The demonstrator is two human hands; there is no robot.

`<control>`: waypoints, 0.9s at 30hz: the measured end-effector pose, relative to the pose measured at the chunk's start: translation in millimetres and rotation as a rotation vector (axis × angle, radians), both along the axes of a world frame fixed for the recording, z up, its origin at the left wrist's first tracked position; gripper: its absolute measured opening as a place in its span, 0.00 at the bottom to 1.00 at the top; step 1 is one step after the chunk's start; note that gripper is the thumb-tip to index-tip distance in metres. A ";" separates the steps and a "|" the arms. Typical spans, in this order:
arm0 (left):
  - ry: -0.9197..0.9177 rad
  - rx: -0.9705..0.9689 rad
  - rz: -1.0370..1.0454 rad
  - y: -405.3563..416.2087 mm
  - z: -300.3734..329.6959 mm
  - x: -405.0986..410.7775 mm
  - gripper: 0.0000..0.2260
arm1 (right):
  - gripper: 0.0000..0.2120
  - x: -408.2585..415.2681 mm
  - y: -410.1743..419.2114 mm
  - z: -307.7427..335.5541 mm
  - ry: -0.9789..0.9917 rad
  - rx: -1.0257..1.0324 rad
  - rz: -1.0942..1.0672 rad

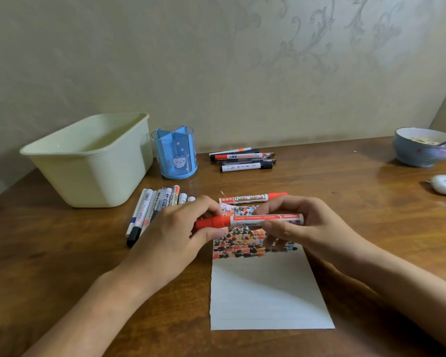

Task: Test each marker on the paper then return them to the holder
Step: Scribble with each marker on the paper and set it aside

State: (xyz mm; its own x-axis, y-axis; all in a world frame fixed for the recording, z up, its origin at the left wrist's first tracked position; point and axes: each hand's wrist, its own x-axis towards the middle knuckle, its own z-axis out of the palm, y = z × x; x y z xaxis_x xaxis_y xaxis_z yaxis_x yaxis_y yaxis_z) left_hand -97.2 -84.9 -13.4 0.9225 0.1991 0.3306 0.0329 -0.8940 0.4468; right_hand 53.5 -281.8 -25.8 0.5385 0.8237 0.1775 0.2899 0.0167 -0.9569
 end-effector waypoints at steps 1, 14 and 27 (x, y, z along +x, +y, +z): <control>-0.016 -0.007 0.000 0.2 0.1 0.2 0.15 | 0.10 0.7 -0.2 -0.7 -0.044 -0.011 0.007; 0.054 0.145 0.011 -2.0 5.7 -2.7 0.25 | 0.15 -13.2 2.1 -4.0 -0.656 -0.037 -0.174; -0.049 0.269 0.019 -11.7 4.4 -1.9 0.17 | 0.12 -22.3 3.4 -3.8 -0.593 -0.036 -0.260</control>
State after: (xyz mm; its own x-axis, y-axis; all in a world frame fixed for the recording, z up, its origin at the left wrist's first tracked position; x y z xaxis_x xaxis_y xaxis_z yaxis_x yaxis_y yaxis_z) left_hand -99.1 -96.6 -9.0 0.9010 0.1150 0.4184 0.0346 -0.9802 0.1949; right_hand 31.2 -278.3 -29.6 0.5404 0.6905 0.4808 0.7597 -0.1548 -0.6316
